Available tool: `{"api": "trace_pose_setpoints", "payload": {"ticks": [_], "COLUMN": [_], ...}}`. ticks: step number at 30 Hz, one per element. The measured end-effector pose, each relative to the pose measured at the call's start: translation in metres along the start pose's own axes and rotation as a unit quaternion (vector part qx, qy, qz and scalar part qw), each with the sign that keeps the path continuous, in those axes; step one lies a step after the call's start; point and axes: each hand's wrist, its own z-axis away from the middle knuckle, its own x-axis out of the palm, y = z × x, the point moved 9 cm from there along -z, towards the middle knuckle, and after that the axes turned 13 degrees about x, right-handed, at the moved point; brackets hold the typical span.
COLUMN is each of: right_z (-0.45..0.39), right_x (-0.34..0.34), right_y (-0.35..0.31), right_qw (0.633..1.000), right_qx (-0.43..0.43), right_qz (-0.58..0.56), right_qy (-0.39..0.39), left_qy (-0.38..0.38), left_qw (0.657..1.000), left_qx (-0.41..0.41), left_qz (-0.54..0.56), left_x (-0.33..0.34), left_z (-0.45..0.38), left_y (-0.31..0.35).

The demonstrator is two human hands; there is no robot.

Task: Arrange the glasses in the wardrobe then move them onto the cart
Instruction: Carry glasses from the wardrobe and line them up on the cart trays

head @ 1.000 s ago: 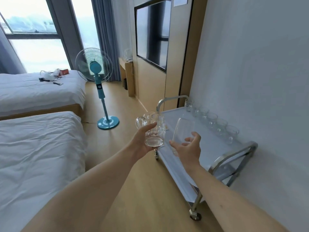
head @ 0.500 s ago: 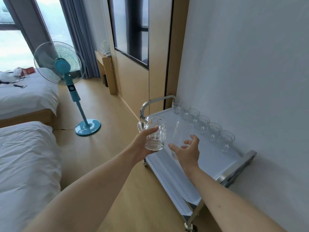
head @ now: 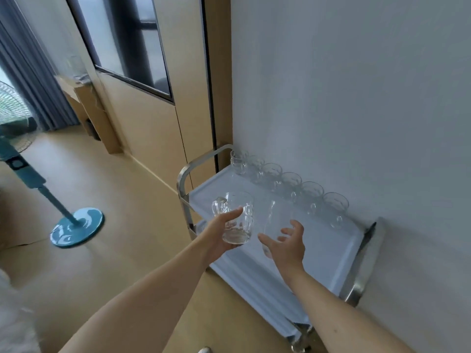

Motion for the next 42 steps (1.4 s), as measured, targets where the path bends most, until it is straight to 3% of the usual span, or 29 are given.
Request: {"api": "trace_pose_setpoints", "payload": {"ticks": [7, 19, 26, 42], "right_z": [-0.036, -0.076, -0.12, -0.155], "right_x": [0.014, -0.007, -0.024, -0.042], "right_y": [0.012, 0.056, 0.079, 0.103], "right_qw": [0.995, 0.974, 0.968, 0.973], "right_qx": [0.053, 0.144, 0.179, 0.155], "right_qz": [-0.011, -0.009, 0.032, 0.054], "right_qy": [0.08, 0.174, 0.173, 0.16], "left_qy": [-0.044, -0.117, -0.103, -0.092], "left_qw": [0.996, 0.973, 0.968, 0.962], "left_qx": [-0.071, -0.175, -0.164, -0.13], "left_qz": [-0.035, -0.094, -0.159, -0.221], "left_x": [-0.003, 0.017, 0.037, 0.055], "left_z": [-0.079, -0.158, -0.197, -0.24], "left_y": [0.003, -0.047, -0.065, -0.076]}}
